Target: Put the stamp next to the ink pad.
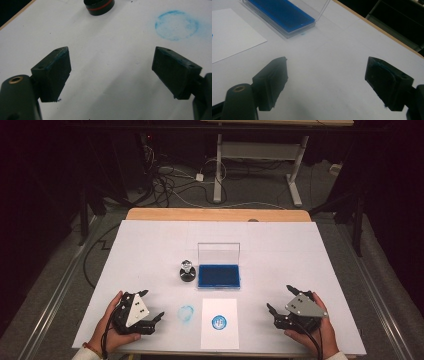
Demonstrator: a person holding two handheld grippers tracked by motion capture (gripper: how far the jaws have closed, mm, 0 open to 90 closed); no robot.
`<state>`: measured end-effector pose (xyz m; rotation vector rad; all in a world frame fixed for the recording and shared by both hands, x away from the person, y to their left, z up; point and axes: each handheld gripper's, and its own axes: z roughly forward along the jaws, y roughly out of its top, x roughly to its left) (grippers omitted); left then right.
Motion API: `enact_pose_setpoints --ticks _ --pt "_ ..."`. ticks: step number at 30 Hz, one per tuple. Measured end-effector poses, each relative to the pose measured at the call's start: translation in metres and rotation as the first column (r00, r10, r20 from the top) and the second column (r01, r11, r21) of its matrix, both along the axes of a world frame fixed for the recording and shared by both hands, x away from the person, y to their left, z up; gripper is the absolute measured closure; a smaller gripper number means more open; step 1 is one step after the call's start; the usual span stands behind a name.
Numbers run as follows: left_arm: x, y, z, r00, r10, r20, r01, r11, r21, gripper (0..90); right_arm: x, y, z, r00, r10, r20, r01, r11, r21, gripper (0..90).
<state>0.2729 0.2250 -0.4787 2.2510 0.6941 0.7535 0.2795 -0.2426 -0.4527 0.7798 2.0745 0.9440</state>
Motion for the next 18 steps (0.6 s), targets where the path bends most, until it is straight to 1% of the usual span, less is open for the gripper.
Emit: enact_pose_setpoints --ticks 18 --pt "0.0011 -0.0002 0.0000 1.0000 0.000 -0.007 0.000 1.0000 -0.003 15.6 0.0000 0.0001 -0.0003 1.0000 0.004 -0.002 -0.004 1.0000 -0.002 18.9"
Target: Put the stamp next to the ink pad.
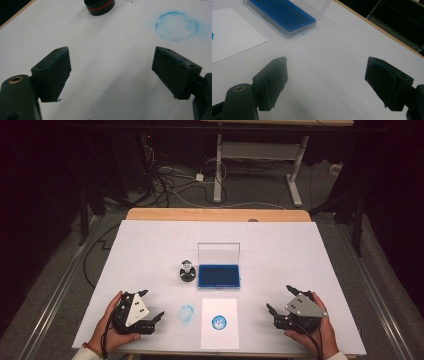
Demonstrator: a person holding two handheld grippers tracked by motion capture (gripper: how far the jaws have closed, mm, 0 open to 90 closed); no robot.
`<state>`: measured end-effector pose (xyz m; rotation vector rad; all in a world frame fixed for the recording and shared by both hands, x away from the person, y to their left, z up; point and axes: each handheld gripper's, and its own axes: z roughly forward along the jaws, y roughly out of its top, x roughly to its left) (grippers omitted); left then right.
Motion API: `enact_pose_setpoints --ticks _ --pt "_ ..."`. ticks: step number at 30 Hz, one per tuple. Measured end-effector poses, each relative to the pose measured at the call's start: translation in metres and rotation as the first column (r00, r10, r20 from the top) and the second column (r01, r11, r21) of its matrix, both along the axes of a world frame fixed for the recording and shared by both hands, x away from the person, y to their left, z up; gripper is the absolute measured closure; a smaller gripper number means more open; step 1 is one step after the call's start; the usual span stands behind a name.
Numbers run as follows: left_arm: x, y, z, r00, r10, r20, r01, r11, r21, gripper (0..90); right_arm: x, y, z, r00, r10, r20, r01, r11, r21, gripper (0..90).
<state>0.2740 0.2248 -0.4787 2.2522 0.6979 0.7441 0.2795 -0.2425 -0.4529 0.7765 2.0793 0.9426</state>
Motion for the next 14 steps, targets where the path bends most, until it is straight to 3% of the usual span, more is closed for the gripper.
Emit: enact_pose_setpoints --ticks 14 --pt "0.0045 -0.0007 0.0006 1.0000 0.007 -0.006 -0.007 1.0000 -0.007 15.6 0.0015 -0.0019 -0.0017 1.0000 -0.003 -0.008 0.003 1.0000 0.004 18.9"
